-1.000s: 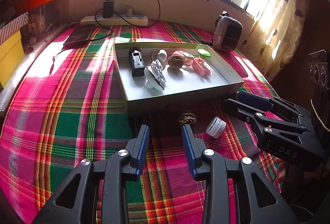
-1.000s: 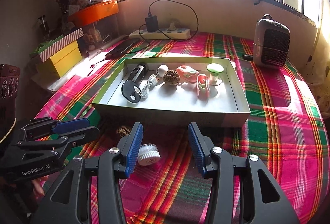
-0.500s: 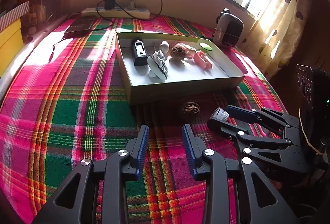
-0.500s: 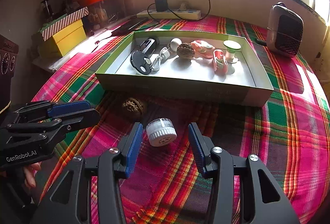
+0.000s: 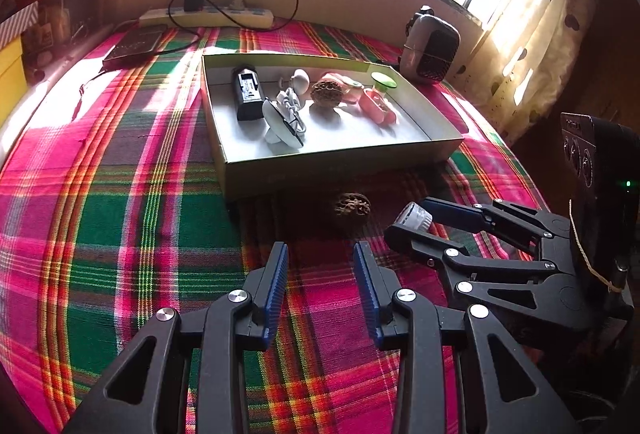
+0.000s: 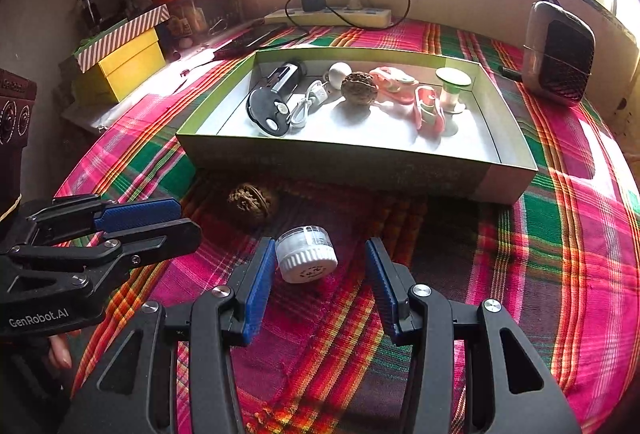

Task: Organize objects
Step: 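Move the right gripper to the white lidded jar while the left gripper approaches the second walnut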

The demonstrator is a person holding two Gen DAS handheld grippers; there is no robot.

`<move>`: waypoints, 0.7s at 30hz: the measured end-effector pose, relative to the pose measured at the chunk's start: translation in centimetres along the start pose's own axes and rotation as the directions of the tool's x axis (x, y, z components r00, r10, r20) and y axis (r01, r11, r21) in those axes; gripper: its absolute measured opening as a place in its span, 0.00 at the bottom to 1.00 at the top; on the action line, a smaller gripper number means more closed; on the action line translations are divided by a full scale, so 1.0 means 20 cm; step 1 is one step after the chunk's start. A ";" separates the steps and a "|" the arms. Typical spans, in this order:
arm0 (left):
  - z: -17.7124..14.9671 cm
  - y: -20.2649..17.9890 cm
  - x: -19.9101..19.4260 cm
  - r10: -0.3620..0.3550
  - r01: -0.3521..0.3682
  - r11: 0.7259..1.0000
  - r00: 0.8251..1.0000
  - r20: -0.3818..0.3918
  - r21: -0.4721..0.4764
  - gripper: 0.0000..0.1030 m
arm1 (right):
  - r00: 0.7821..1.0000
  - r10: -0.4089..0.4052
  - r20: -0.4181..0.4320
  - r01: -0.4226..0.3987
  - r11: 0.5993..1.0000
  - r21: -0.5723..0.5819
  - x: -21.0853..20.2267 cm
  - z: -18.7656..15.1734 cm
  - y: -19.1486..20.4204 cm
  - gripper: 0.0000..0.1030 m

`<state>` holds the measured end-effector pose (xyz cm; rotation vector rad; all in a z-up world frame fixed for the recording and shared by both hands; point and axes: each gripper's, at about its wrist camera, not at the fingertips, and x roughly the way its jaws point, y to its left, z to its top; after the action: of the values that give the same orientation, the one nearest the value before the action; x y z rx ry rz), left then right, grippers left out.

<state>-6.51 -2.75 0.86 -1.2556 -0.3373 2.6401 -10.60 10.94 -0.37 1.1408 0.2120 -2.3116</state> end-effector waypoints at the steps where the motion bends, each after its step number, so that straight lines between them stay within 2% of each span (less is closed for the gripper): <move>1: 0.00 0.00 0.01 -0.001 0.001 1.000 1.000 -0.003 0.001 0.31 | 1.000 -0.001 0.001 0.001 1.000 0.002 0.00 0.00 0.00 0.46; 4: 0.02 -0.01 0.02 -0.001 0.001 1.000 1.000 -0.004 0.007 0.34 | 1.000 -0.010 -0.001 0.010 1.000 -0.006 0.00 0.00 0.00 0.45; 8: 0.04 -0.03 0.04 -0.009 0.009 1.000 1.000 -0.011 0.015 0.35 | 1.000 -0.016 0.001 0.016 1.000 0.008 -0.01 0.00 -0.03 0.36; 13: 0.06 -0.05 0.07 -0.007 0.008 1.000 1.000 -0.018 0.030 0.35 | 1.000 -0.022 0.004 0.022 1.000 0.020 -0.02 -0.01 -0.06 0.35; 15: 0.07 -0.06 0.08 -0.001 0.002 0.999 1.000 -0.022 0.038 0.35 | 1.000 -0.026 0.004 0.026 0.999 0.021 -0.02 -0.01 -0.07 0.29; 21: 0.10 -0.08 0.11 0.020 -0.018 0.999 0.999 -0.026 0.044 0.35 | 1.000 -0.022 0.005 0.022 0.999 0.024 -0.03 -0.01 -0.09 0.29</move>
<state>-9.23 -0.91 0.94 -1.2850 -0.2628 2.6292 -11.08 12.76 -0.29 1.1501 0.1962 -2.3418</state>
